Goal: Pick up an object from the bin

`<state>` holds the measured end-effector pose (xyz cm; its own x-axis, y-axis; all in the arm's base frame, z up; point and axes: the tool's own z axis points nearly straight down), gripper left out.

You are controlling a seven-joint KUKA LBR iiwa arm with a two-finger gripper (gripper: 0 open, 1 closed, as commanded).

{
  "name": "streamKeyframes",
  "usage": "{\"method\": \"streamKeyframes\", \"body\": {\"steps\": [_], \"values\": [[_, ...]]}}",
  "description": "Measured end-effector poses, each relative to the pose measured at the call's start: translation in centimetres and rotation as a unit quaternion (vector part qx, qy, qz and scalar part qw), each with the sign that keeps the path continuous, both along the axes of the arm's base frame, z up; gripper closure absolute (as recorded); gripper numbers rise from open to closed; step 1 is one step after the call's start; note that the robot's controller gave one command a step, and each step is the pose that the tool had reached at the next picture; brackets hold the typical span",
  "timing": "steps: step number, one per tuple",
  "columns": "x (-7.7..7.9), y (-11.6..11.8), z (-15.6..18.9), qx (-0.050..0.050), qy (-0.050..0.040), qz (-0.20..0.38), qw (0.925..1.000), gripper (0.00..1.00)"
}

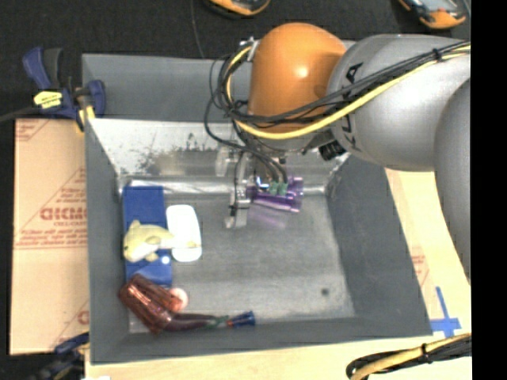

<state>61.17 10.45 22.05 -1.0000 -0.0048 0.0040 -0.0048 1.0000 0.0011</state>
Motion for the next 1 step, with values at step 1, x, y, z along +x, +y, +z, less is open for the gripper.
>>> {"method": "streamKeyframes", "body": {"steps": [1], "values": [[0.09,-0.05,0.52,0.0,-0.0037,-0.001,1.0,0.0]]}}
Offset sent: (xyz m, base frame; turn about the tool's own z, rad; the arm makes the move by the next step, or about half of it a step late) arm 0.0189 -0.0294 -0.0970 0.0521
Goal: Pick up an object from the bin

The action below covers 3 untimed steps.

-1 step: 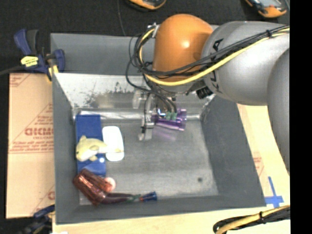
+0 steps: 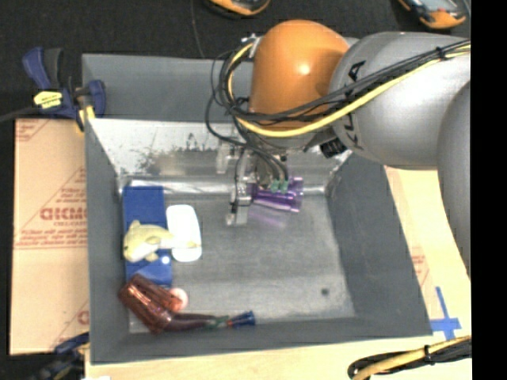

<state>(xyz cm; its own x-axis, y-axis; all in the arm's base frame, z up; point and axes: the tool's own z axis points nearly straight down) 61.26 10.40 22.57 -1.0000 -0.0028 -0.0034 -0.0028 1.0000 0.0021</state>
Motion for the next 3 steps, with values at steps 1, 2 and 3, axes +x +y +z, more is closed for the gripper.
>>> {"method": "streamKeyframes", "body": {"steps": [1,2,3], "values": [[1.3,-1.6,-5.6,0.001,-0.0032,-0.015,0.9999,0.0],[1.7,-2.9,-11.4,0.001,-0.0055,-0.012,0.9999,0.0],[-1.7,-4.8,-5.1,0.001,-0.001,-0.047,0.9989,0.0]]}}
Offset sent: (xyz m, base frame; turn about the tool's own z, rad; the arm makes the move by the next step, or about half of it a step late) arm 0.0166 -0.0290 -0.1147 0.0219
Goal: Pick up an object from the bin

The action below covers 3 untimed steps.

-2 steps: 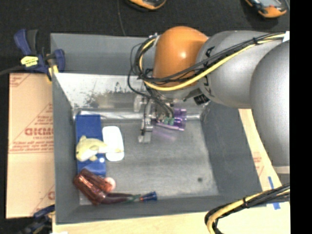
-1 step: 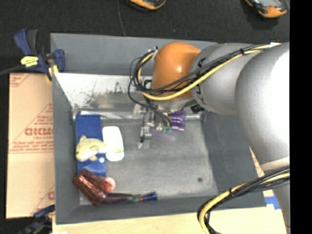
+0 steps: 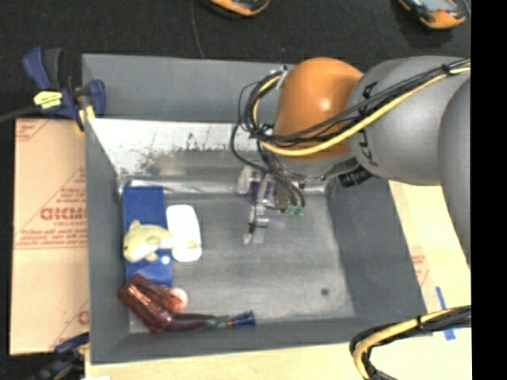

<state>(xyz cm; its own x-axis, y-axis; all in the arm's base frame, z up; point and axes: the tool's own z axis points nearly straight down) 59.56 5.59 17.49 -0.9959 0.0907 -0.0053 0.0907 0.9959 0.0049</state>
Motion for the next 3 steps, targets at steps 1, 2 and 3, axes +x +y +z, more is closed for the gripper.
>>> {"method": "streamKeyframes", "body": {"steps": [1,2,3], "values": [[2.7,-2.4,-1.3,-0.001,-0.0052,0.035,0.9994,0.0],[-1.3,-1.9,1.5,0.0,0.0042,0.02,0.9998,0.0],[2.0,-2.7,1.5,0.0,-0.0093,0.008,0.9999,0.0]]}}
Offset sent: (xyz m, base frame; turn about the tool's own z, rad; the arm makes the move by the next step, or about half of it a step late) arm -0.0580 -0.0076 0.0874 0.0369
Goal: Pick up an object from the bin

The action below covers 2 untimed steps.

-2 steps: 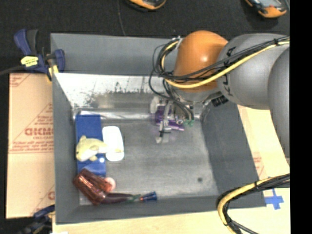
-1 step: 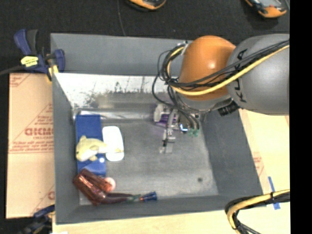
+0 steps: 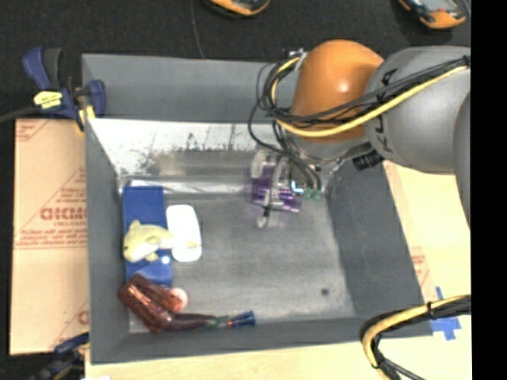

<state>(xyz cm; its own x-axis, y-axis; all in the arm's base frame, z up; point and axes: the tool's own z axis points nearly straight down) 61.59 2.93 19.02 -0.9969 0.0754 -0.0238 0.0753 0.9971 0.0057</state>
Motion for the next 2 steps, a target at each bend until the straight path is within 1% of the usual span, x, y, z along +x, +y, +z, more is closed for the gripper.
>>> {"method": "streamKeyframes", "body": {"steps": [1,2], "values": [[0.5,-4.6,-5.0,0.0,0.0054,0.02,0.9998,0.0],[0.1,-5.2,-8.0,0.0,0.0025,0.019,0.9998,0.0]]}}
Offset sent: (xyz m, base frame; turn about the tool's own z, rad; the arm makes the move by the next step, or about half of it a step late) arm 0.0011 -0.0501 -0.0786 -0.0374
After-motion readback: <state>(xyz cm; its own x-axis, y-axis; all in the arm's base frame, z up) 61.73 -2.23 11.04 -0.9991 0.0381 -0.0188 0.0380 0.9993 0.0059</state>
